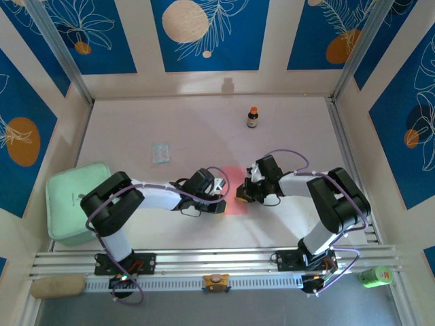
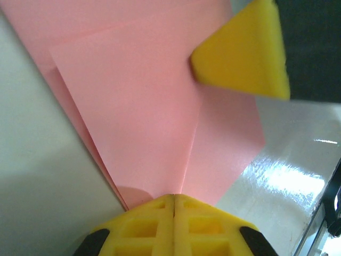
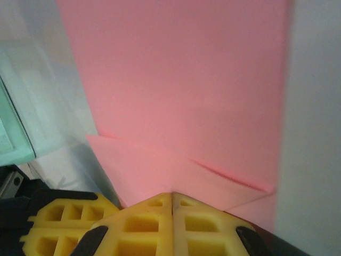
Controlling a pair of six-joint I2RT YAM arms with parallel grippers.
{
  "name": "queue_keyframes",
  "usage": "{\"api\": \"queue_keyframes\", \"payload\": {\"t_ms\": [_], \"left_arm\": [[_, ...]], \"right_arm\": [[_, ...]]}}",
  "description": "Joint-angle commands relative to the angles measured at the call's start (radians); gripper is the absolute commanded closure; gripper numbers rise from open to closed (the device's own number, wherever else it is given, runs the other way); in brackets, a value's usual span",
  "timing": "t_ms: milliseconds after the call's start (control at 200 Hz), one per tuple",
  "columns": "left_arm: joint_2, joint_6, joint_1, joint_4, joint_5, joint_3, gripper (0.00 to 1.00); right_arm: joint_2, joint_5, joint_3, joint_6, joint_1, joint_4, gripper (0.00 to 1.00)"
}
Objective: Fold a paper plane with a square sheet of paper (pick it up from the middle)
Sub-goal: Fold the triangle a second time at the center of the table.
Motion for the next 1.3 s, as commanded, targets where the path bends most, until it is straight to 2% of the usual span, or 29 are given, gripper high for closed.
{"api": "queue_keyframes", "payload": {"t_ms": [0, 290, 470, 550, 670, 800, 1010, 1295], "left_arm": [[0.042, -0.005, -0.01, -0.091, -0.014, -0.039, 1.0], [0.042, -0.002, -0.01, -0.095, -0.013, -0.033, 1.0], [0.035, -0.004, -0.01, -0.094, -0.016, -0.033, 1.0], [0.036, -0.005, -0.011, -0.092, -0.016, -0.03, 1.0], [0.035, -0.005, -0.011, -0.097, -0.014, -0.021, 1.0], [0.029, -0.005, -0.011, -0.099, -0.014, -0.01, 1.0], [0.004, -0.002, -0.01, -0.121, -0.007, 0.025, 1.0], [-0.036, -0.006, -0.008, -0.098, 0.031, 0.12, 0.94]], "right_arm": [[-0.012, 0.068, 0.005, -0.025, -0.061, -0.033, 1.0], [-0.026, 0.076, 0.048, -0.038, -0.121, -0.065, 1.0], [-0.138, 0.071, 0.025, -0.028, -0.116, -0.064, 1.0], [-0.165, 0.014, 0.016, -0.033, -0.108, -0.035, 1.0], [-0.128, -0.065, 0.024, -0.037, -0.076, -0.008, 1.0], [-0.065, -0.044, 0.028, -0.05, -0.04, -0.023, 1.0], [0.034, 0.007, 0.032, -0.044, -0.046, -0.043, 1.0], [0.052, 0.036, 0.034, -0.041, -0.051, -0.061, 1.0]]}}
